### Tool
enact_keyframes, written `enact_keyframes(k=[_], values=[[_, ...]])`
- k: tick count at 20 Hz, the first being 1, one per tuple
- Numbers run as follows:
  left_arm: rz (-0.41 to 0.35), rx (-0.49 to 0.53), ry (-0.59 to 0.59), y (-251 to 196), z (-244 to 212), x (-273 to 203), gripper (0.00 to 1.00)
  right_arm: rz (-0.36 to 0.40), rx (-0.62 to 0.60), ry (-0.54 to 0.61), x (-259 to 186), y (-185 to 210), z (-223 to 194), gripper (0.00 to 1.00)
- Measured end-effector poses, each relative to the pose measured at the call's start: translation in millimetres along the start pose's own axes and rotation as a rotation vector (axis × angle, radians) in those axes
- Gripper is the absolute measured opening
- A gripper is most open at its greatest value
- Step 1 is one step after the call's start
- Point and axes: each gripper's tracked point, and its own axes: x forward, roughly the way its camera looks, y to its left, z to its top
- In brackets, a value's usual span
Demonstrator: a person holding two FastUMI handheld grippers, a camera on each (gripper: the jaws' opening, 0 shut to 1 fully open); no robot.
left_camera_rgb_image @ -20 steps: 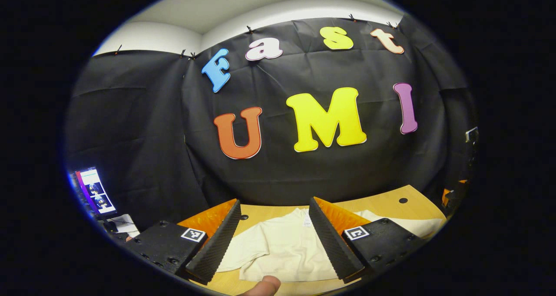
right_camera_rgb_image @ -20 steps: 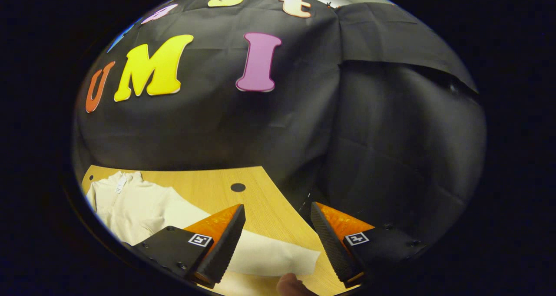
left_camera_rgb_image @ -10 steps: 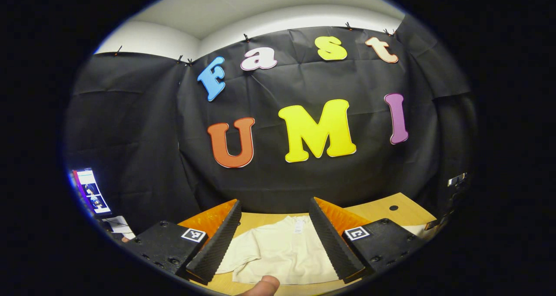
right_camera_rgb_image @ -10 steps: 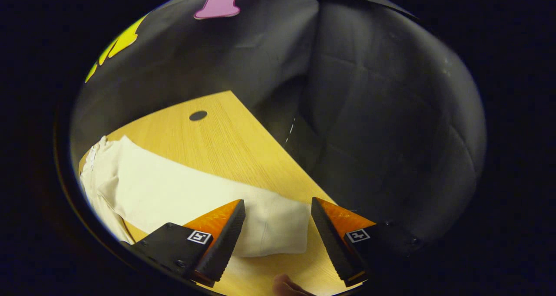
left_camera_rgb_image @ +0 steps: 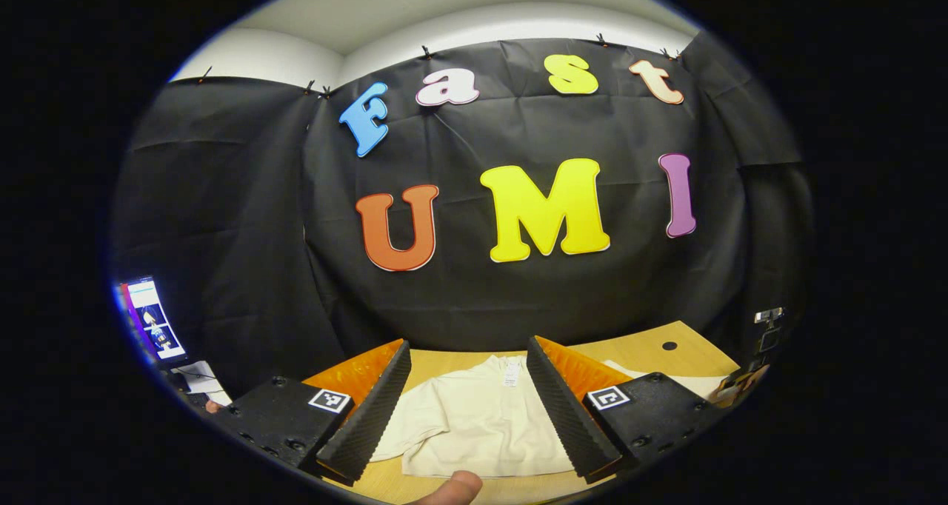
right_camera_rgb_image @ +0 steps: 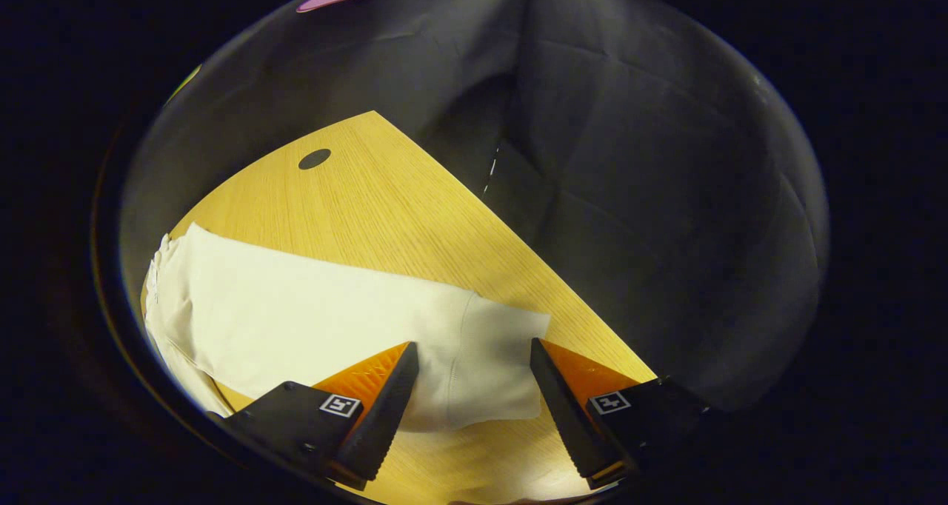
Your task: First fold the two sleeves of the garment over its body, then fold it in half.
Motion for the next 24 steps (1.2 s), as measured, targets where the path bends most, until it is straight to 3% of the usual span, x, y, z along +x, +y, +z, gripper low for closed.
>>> enact_keyframes(k=[3, 7, 13, 14, 15, 16, 17, 18, 23, 24], values=[[0.011, -0.011, 0.024, 8.8, -8.2, 0.8, 1.00, 0.032, 0.007, 0.046, 1.1, 3.9, -0.9, 0.96], [0.023, -0.016, 0.050, 19.6, -15.4, -2.5, 1.00, 0.039, -0.008, 0.093, 3.7, 2.6, 2.2, 0.88], [0.043, -0.004, 0.064, 34.2, -21.3, -1.7, 0.99, 0.024, 0.014, 0.139, 4.0, -2.2, 7.0, 0.47], [0.045, -0.004, 0.065, 35.6, -22.8, -2.2, 0.99, 0.022, 0.018, 0.144, 5.5, -3.3, 8.0, 0.34], [0.045, -0.006, 0.067, 37.9, -23.4, -1.1, 1.00, 0.021, 0.034, 0.155, 4.7, -3.5, 9.0, 0.31], [0.046, -0.008, 0.069, 39.0, -23.8, -0.1, 1.00, 0.026, 0.048, 0.164, 4.6, -1.7, 8.9, 0.15], [0.046, -0.009, 0.069, 40.7, -25.9, 0.0, 1.00, 0.034, 0.059, 0.161, 3.6, -0.3, 12.2, 0.15], [0.046, -0.008, 0.071, 42.5, -26.9, 0.5, 1.00, 0.044, 0.071, 0.152, -0.4, 0.9, 15.2, 0.07], [0.038, -0.005, 0.085, 50.2, -35.5, 4.6, 1.00, 0.031, 0.004, 0.107, -18.0, 2.0, 26.1, 0.07], [0.033, -0.002, 0.076, 51.4, -34.1, 5.1, 1.00, 0.046, 0.003, 0.103, -28.6, 9.9, 31.2, 0.01]])
